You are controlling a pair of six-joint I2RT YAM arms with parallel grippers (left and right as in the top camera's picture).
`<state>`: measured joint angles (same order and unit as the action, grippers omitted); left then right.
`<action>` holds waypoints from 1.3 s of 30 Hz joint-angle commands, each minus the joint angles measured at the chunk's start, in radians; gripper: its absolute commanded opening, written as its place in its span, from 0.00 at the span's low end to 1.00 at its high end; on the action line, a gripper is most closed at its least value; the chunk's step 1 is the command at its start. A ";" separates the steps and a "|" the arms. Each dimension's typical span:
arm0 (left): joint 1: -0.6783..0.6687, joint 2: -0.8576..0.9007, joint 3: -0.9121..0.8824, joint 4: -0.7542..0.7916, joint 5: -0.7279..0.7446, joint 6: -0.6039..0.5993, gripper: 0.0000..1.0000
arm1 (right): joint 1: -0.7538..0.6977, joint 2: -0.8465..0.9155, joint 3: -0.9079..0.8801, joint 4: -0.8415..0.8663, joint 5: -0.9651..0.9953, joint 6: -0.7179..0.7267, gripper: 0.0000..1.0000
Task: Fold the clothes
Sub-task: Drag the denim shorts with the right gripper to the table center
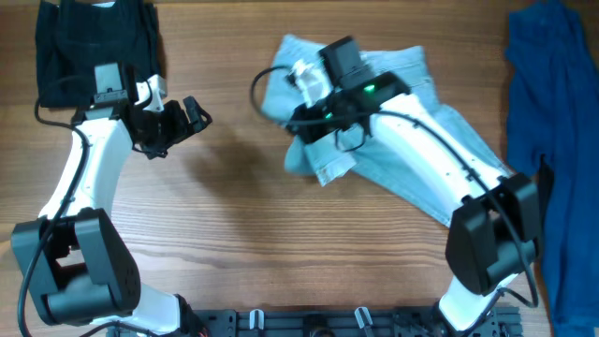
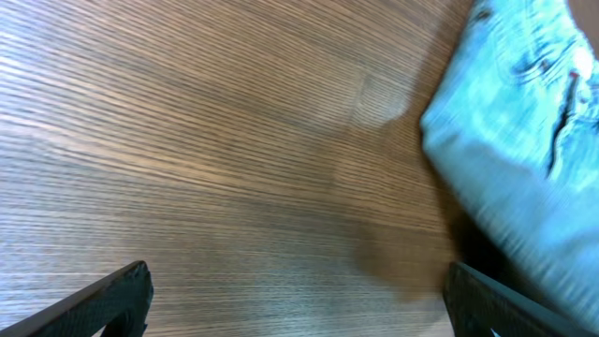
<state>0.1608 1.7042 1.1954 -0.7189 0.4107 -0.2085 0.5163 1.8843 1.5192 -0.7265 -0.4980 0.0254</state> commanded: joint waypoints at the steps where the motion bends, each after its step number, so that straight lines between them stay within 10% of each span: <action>1: 0.034 -0.021 0.016 -0.004 0.016 -0.010 1.00 | 0.072 -0.030 0.013 -0.042 -0.126 -0.016 0.04; 2: 0.040 -0.021 0.016 -0.004 0.016 -0.010 1.00 | 0.082 -0.030 0.013 -0.066 -0.142 -0.038 0.08; 4: 0.057 -0.021 0.016 -0.003 0.015 -0.009 1.00 | 0.071 -0.039 0.013 -0.116 -0.130 -0.052 0.66; 6: 0.068 -0.021 0.016 0.002 0.015 -0.009 1.00 | 0.023 -0.061 0.015 -0.114 -0.108 -0.045 1.00; 18: 0.049 -0.021 0.016 0.032 0.011 0.011 1.00 | -0.402 -0.010 0.009 -0.385 0.410 0.198 1.00; 26: -0.052 -0.020 0.016 0.067 -0.070 0.021 1.00 | -0.414 -0.008 -0.248 -0.179 0.475 0.293 1.00; 28: -0.068 -0.020 0.016 0.074 -0.100 0.021 1.00 | -0.414 -0.008 -0.290 -0.101 0.475 0.301 0.89; 32: -0.079 -0.020 0.016 0.104 -0.121 0.019 1.00 | -0.417 -0.008 -0.333 0.058 0.500 0.364 0.04; 39: -0.079 -0.020 0.016 0.145 -0.121 0.017 1.00 | -0.459 0.057 -0.327 0.316 0.573 0.368 0.04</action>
<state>0.0849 1.7035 1.1961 -0.5865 0.3027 -0.2001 0.0982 1.8717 1.1828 -0.4824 0.0067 0.3744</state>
